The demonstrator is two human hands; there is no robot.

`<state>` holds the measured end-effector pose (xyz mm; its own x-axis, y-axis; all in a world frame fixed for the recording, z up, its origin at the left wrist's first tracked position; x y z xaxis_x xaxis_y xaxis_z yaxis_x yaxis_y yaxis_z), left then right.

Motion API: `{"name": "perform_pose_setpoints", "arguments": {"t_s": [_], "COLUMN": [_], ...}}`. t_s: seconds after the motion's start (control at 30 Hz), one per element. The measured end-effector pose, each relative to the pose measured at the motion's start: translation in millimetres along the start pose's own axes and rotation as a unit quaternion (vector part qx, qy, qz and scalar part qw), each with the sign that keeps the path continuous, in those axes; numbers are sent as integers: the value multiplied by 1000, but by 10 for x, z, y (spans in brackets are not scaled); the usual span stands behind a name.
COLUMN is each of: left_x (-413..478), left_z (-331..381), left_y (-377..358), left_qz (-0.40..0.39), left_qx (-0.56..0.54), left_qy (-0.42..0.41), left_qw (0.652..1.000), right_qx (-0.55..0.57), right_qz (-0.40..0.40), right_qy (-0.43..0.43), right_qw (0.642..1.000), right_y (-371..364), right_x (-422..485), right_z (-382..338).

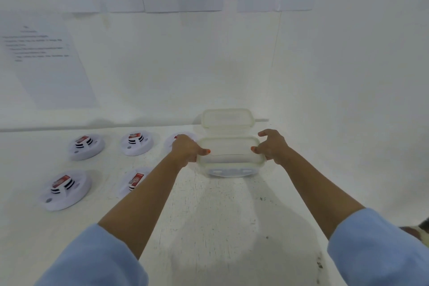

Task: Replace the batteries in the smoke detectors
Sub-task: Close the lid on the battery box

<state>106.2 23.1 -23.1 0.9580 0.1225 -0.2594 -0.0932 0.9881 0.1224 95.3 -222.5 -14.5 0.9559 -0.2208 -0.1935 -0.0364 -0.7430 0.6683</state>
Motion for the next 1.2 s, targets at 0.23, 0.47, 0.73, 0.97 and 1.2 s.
{"name": "perform_pose_setpoints", "arguments": {"t_s": [0.23, 0.47, 0.73, 0.97, 1.2], "left_x": [-76, -323, -261, -267, -247], "left_z": [86, 258, 100, 87, 77], "left_y": [-55, -489, -472, -471, -468], "left_qz": [-44, -177, -214, -166, -161], "left_qx": [20, 251, 351, 332, 323], "left_qy": [-18, -230, -250, -311, -318], "left_qw": [999, 923, 877, 875, 877], "right_qx": [-7, -248, -252, -302, -313], "right_qz": [-70, -70, -96, -52, -44], "right_qy": [18, 194, 216, 228, 236], "right_qw": [997, 946, 939, 924, 919], "right_y": [6, -224, -478, -523, -537], "right_x": [34, 3, 141, 189, 194], "right_z": [-17, -531, -436, -475, -491]}}
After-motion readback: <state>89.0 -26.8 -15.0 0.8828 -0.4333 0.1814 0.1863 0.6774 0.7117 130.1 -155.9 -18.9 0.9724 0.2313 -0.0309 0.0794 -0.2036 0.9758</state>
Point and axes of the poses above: each hand's wrist, its own x-axis towards the middle knuckle, its own y-axis out of the back of the hand, z = x × y, the point moved 6 cm from there along x, towards the middle knuckle, and after that the axes turned 13 degrees about -x, right-handed, at the moved point
